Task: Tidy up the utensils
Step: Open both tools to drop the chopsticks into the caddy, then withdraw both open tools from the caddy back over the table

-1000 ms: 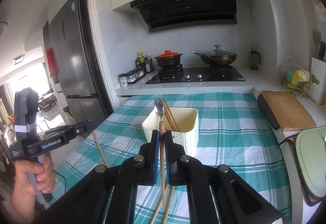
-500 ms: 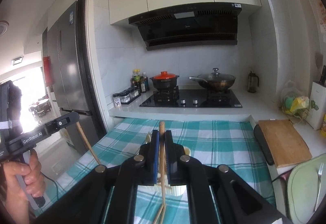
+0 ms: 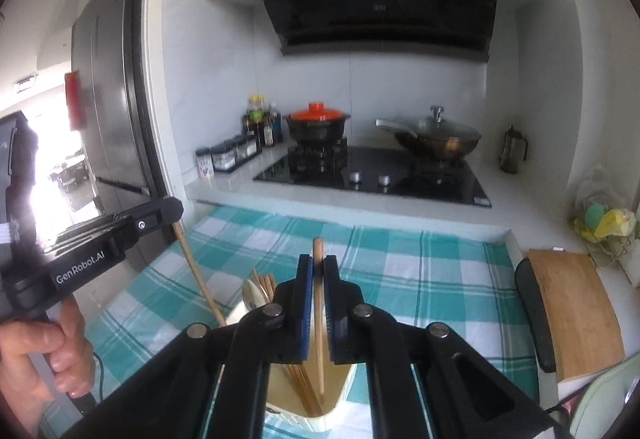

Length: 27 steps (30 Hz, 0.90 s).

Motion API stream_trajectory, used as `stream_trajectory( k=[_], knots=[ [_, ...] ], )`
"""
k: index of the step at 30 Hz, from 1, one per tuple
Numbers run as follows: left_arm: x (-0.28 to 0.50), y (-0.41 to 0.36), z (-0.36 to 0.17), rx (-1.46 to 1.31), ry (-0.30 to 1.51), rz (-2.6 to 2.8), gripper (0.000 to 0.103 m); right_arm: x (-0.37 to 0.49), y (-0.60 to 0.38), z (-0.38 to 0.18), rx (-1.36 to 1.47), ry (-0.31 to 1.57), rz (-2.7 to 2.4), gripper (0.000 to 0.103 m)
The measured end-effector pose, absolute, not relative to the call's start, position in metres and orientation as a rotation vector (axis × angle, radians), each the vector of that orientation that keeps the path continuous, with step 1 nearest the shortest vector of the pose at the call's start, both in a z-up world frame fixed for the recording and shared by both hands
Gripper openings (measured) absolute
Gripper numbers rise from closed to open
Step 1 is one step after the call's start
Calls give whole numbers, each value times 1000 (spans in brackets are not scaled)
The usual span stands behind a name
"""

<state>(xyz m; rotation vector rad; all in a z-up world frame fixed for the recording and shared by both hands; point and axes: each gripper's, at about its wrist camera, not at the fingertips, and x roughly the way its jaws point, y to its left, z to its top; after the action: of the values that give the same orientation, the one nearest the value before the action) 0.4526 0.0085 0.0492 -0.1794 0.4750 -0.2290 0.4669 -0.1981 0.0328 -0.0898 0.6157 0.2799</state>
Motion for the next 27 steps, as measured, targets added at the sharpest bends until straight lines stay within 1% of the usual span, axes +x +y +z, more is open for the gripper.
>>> stream_trajectory(
  k=[4, 7, 8, 9, 10, 11, 12, 13, 16, 17, 18, 21, 27],
  knots=[
    [476, 1, 19, -179, 575, -236, 4, 497, -198, -8, -81, 751, 291, 6],
    [487, -5, 8, -160, 619, -213, 6, 511, -199, -26, -50, 796, 305, 6],
    [489, -5, 7, -160, 631, -209, 14, 515, -201, -29, -34, 801, 307, 8],
    [489, -4, 7, -163, 641, -206, 30, 518, -202, -32, -18, 806, 306, 12],
    [485, -2, 9, -166, 639, -199, 39, 520, -203, -32, 0, 806, 302, 26],
    [480, 1, 11, -166, 629, -190, 55, 519, -206, -30, 20, 796, 299, 41],
    [473, 4, 13, -160, 617, -180, 65, 517, -207, -28, 38, 779, 296, 45],
    [467, 7, 16, -151, 613, -173, 67, 512, -210, -23, 52, 760, 293, 47],
    [438, 16, 17, -116, 636, -170, 74, 493, -214, -12, 50, 740, 293, 47],
    [425, 19, 15, -103, 650, -168, 79, 481, -216, -10, 45, 738, 291, 47],
    [412, 22, 11, -88, 666, -166, 82, 471, -218, -8, 38, 738, 292, 48],
    [367, 23, -14, -33, 737, -173, 83, 431, -225, -11, -7, 754, 298, 53],
    [286, 13, -67, -20, 816, -133, 83, 324, -237, -47, -123, 789, 259, 53]
  ],
)
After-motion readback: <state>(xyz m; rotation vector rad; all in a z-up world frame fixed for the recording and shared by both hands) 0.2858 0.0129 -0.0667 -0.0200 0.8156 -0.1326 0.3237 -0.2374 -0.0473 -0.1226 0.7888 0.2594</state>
